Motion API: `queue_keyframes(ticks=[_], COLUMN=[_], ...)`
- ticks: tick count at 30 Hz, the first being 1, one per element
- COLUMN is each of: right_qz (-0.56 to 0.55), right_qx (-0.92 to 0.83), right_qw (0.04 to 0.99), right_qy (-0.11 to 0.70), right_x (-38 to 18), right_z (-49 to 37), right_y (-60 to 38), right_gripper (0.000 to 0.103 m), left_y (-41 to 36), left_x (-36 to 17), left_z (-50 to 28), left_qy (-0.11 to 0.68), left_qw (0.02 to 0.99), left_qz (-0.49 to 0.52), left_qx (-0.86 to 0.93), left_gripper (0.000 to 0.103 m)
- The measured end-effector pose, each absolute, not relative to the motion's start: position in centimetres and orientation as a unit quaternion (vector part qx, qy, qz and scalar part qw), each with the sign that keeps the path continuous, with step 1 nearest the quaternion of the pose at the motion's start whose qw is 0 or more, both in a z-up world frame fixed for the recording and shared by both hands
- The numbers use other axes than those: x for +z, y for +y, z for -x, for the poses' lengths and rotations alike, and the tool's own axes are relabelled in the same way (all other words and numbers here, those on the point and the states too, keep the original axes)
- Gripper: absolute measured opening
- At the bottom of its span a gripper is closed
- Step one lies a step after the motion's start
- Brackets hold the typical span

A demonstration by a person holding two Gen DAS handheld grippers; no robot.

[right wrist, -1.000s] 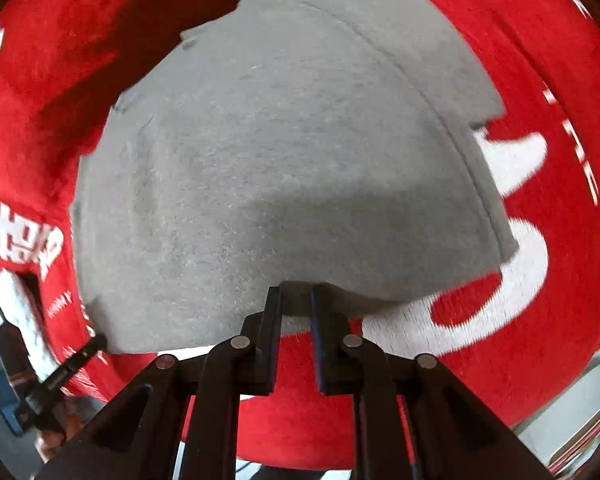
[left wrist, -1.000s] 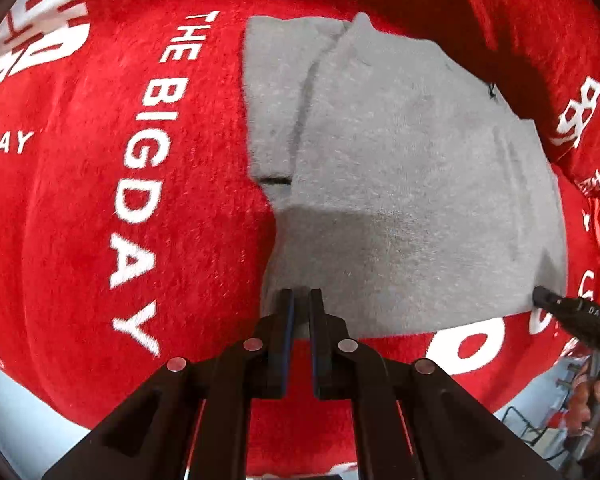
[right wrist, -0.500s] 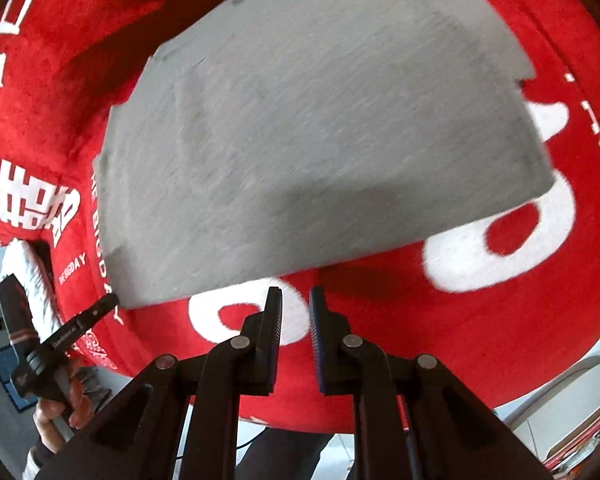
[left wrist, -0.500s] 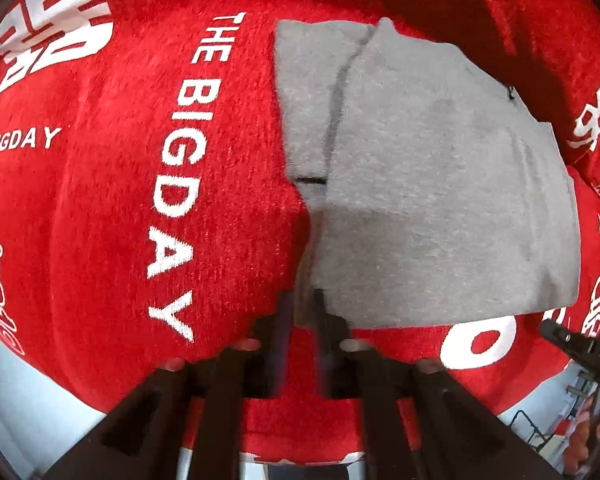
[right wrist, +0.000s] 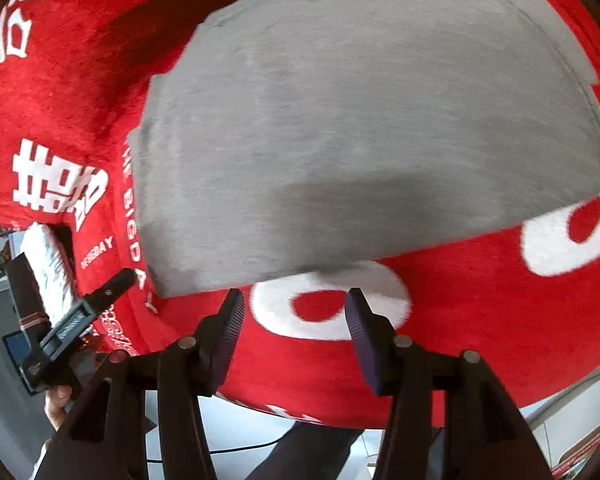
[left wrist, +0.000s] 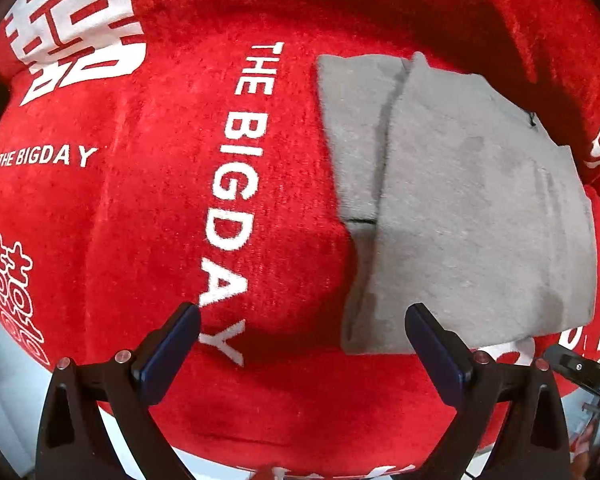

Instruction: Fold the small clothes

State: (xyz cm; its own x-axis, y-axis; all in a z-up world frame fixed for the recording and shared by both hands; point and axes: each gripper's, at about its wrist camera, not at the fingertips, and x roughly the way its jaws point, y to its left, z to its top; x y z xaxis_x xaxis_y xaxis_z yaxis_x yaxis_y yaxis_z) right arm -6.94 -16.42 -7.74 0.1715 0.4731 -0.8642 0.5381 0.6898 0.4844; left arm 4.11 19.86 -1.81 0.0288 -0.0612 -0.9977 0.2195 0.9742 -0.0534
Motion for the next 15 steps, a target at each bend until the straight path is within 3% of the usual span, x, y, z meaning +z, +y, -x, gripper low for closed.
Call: queue_keyframes(ticks=[12, 14, 15], right_qz=[-0.434, -0.438, -0.438], right_qx=[0.011, 0.015, 0.019], right_qw=[0.66, 0.67, 0.673], right_qy=[0.614, 0.599, 0.596], right_x=[-7.8, -7.7, -7.8], right_z=[1.7, 0.3, -0.7], right_y=[-12.9, -12.3, -11.8], right_gripper=[0.056, 0.047, 0.028], left_y=[22.6, 23.0, 23.2], left_x=[-2.4, -2.6, -2.7], left_z=[-6.2, -6.8, -7.2], left_qy=[0.702, 0.703, 0.703], left_qw=[0.705, 0.704, 0.705], left_qz=[-0.013, -0.017, -0.021], left_qx=[-0.102, -0.093, -0.089], left_gripper=[0.102, 0.102, 0.102])
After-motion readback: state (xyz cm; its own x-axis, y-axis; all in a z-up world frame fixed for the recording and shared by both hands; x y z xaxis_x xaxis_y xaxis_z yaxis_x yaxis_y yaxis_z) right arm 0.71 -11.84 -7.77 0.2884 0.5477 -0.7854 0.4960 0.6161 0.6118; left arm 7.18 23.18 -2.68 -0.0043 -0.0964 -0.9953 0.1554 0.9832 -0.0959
